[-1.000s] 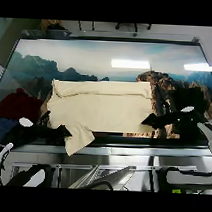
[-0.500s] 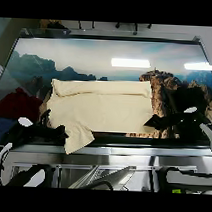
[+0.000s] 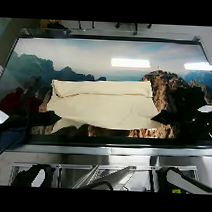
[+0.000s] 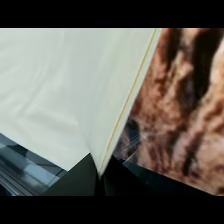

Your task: Fold the shirts.

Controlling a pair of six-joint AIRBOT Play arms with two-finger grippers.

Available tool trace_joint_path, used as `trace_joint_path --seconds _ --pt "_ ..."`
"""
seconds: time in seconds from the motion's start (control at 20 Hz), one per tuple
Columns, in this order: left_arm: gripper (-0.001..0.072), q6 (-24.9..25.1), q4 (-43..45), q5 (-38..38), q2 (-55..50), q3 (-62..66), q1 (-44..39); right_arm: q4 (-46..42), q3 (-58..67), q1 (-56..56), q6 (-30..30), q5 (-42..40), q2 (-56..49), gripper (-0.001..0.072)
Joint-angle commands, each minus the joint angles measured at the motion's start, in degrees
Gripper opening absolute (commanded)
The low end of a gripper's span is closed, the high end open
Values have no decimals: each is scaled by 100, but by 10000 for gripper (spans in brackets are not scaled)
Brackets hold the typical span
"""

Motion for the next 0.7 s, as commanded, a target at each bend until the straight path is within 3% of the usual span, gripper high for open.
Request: trace_joint_path --seconds 0.0,0.25,0.45,0.65 --pt "21 -98 -7 -295 610 807 4 15 339 -17 149 168 800 20" --pt "22 -101 114 -378 804 1515 4 -492 951 -20 411 149 1377 21" --pt "22 -79 396 -439 448 1604 0 -1027 997 -20 546 144 1408 20" --pt "22 103 385 -428 -184 1596 -105 -905 994 -11 474 -173 1158 20"
